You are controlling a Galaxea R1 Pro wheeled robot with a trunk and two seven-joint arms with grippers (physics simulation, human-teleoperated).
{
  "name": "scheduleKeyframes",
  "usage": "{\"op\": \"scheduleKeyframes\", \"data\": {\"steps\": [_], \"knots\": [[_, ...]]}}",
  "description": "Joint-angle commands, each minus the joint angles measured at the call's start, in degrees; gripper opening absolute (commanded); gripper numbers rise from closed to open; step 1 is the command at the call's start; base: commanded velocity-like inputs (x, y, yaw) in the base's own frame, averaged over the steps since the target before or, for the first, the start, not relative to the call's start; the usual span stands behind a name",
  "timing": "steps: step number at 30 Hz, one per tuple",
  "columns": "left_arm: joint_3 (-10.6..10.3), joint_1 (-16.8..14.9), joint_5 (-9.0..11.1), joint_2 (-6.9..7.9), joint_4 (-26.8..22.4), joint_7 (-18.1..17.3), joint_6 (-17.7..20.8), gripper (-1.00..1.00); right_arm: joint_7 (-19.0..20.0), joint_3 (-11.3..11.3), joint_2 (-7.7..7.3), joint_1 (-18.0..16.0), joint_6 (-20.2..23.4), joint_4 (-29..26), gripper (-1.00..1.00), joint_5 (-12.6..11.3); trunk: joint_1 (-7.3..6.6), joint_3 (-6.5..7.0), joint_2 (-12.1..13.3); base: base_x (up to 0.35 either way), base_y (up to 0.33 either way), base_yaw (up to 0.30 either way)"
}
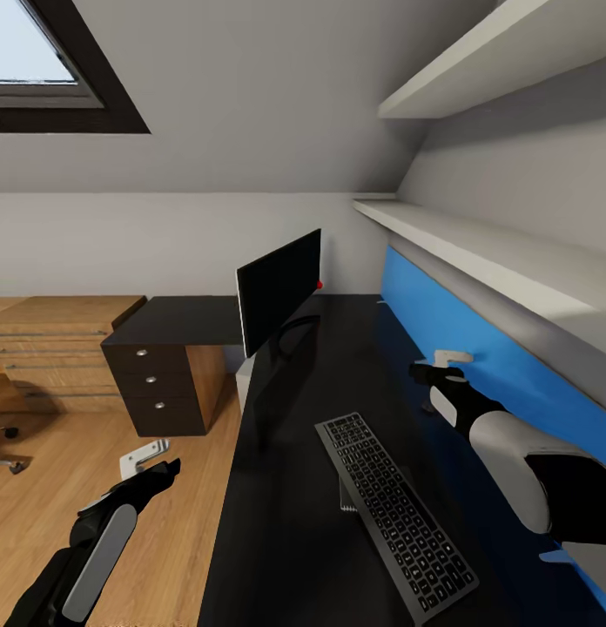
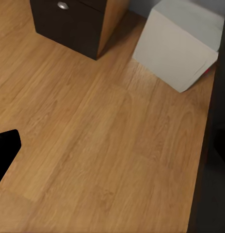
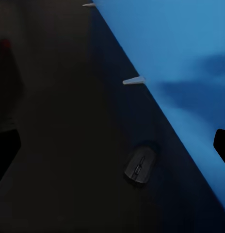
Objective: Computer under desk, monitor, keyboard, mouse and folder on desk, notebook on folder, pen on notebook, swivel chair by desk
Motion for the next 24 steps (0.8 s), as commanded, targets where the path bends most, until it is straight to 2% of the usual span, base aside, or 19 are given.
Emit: {"op": "scheduleKeyframes", "data": {"steps": [1, 24], "knots": [[-0.1, 0.0, 0.6, 0.08, -0.1, 0.6, 0.0, 1.0, -0.1, 0.3, -0.01, 0.0, 0.1, -0.1, 1.0, -0.6, 0.0, -0.16, -0.1, 0.0, 0.0, 0.0], [-0.1, -0.1, 0.7, 0.09, 1.0, 0.6, -0.1, 1.0, -0.1, 0.3, -0.06, 1.9, -0.1, -0.1, 1.0, -0.5, 0.0, -2.2, -0.1, 0.0, 0.0, 0.0]]}}
